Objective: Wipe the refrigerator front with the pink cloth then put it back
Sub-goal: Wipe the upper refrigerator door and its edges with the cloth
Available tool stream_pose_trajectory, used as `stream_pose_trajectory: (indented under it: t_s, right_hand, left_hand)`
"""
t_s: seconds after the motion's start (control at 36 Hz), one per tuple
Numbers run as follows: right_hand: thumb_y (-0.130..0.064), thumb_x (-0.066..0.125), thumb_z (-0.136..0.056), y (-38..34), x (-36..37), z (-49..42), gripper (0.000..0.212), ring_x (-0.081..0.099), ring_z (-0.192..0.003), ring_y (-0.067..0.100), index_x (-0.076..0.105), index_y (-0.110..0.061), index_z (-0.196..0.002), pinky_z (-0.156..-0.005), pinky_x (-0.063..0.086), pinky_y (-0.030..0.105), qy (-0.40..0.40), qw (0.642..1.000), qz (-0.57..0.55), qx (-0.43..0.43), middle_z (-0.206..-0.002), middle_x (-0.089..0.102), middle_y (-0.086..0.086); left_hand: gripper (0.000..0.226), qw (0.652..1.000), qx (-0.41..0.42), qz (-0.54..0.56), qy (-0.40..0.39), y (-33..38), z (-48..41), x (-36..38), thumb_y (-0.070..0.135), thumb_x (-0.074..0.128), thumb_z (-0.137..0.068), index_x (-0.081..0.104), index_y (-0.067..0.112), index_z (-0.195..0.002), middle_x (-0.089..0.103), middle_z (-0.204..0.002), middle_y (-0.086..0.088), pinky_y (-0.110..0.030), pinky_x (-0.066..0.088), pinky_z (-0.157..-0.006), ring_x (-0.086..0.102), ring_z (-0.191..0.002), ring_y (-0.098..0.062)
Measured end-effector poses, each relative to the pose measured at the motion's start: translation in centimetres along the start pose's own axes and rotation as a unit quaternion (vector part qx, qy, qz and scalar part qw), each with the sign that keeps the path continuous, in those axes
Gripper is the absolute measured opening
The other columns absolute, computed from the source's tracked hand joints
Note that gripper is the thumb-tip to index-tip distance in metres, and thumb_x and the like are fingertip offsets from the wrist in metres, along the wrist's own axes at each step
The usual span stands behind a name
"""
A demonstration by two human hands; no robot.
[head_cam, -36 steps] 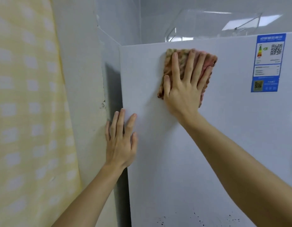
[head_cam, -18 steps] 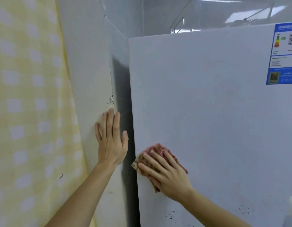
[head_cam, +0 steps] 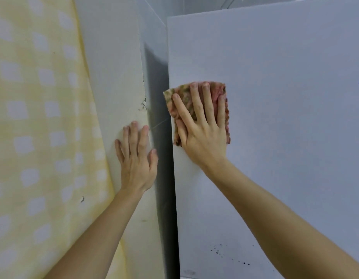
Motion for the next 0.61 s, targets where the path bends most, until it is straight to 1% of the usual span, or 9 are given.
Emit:
stream_pose_trajectory:
  t_s: [0.06,0.14,0.22,0.31,0.42,0.47,0.53,0.56,0.61]
  right_hand:
    - [-0.039,0.041,-0.113,-0.5,0.2,1.9,0.051,0.022,-0.159,0.036,0.039,-0.027,-0.162,-0.129,0.013,0.060,-0.011,1.000,-0.004,-0.015,-0.169,0.031,0.014]
    - [-0.042,0.039,-0.113,-1.6,0.7,6.4,0.053,0.016,-0.161,0.034,0.032,-0.029,-0.164,-0.131,0.008,0.057,-0.056,0.997,-0.001,-0.055,-0.172,0.024,0.012]
    - [-0.044,0.039,-0.113,-2.3,1.2,12.4,0.055,0.013,-0.162,0.031,0.028,-0.032,-0.165,-0.131,0.008,0.055,-0.104,0.991,0.001,-0.085,-0.174,0.019,0.008]
    - [-0.044,0.045,-0.111,-2.2,1.2,18.6,0.058,0.012,-0.162,0.027,0.028,-0.034,-0.165,-0.132,0.008,0.053,-0.148,0.982,-0.001,-0.120,-0.174,0.020,0.005]
    - [-0.043,0.055,-0.106,-0.8,0.9,22.5,0.071,0.010,-0.163,0.025,0.021,-0.032,-0.167,-0.132,0.006,0.049,-0.189,0.964,0.014,-0.188,-0.176,0.013,0.002]
    - [-0.035,0.061,-0.101,-0.1,0.6,22.1,0.080,0.007,-0.163,0.023,0.017,-0.028,-0.168,-0.133,0.004,0.047,-0.194,0.960,0.015,-0.202,-0.176,0.009,0.001]
    - [-0.025,0.064,-0.095,0.8,-0.2,20.8,0.085,0.007,-0.163,0.023,0.020,-0.024,-0.168,-0.133,0.001,0.047,-0.181,0.966,0.006,-0.186,-0.176,0.010,0.003]
    - [-0.021,0.064,-0.094,1.6,-0.6,19.8,0.083,0.008,-0.163,0.024,0.024,-0.022,-0.167,-0.133,0.002,0.048,-0.165,0.973,0.000,-0.164,-0.175,0.014,0.004]
    - [-0.018,0.060,-0.099,4.2,-1.8,16.9,0.072,0.011,-0.162,0.027,0.030,-0.019,-0.165,-0.132,0.006,0.050,-0.120,0.988,-0.006,-0.101,-0.174,0.019,0.007]
  left_hand:
    - [0.070,1.000,-0.006,-0.001,0.012,0.3,0.0,0.0,0.027,0.040,-0.103,0.013,0.017,-0.167,0.003,-0.176,-0.009,-0.065,0.004,-0.127,-0.002,-0.162,-0.030]
    - [0.071,1.000,-0.007,0.001,0.023,0.5,0.1,0.0,0.022,0.041,-0.103,0.013,0.017,-0.167,0.005,-0.175,-0.012,-0.066,0.004,-0.127,-0.001,-0.162,-0.032]
    - [0.070,1.000,-0.007,0.002,0.023,0.6,0.2,0.1,0.024,0.040,-0.105,0.009,0.017,-0.167,0.004,-0.175,-0.014,-0.067,0.003,-0.127,-0.001,-0.162,-0.035]
    - [0.070,1.000,-0.009,0.007,0.021,0.6,0.4,0.1,0.022,0.042,-0.105,0.010,0.016,-0.167,0.004,-0.175,-0.013,-0.065,0.002,-0.127,-0.002,-0.162,-0.033]
    - [0.070,1.000,-0.011,0.005,0.019,0.6,0.5,-0.1,0.023,0.042,-0.105,0.013,0.016,-0.167,0.003,-0.175,-0.011,-0.063,0.003,-0.128,-0.003,-0.162,-0.031]
    - [0.069,1.000,-0.010,0.001,0.022,0.7,0.4,-0.2,0.024,0.042,-0.104,0.013,0.016,-0.167,0.004,-0.175,-0.012,-0.063,0.004,-0.128,-0.002,-0.162,-0.031]
    - [0.070,1.000,-0.007,0.000,0.020,0.9,0.4,-0.2,0.024,0.042,-0.104,0.013,0.016,-0.167,0.004,-0.175,-0.012,-0.063,0.004,-0.128,-0.002,-0.162,-0.032]
    - [0.070,1.000,-0.006,0.000,0.019,0.9,0.5,-0.2,0.024,0.042,-0.104,0.012,0.015,-0.167,0.004,-0.175,-0.012,-0.063,0.004,-0.128,-0.002,-0.162,-0.033]
    - [0.072,1.000,-0.002,-0.004,0.019,1.0,0.6,0.0,0.024,0.043,-0.104,0.010,0.014,-0.167,0.003,-0.175,-0.013,-0.064,0.005,-0.127,-0.002,-0.162,-0.035]
Point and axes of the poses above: each hand's wrist, its own z-axis away from the middle knuckle, its own x-axis out of the palm, y = z × x, the point moved 7 cm from there along -z, towards the middle knuckle
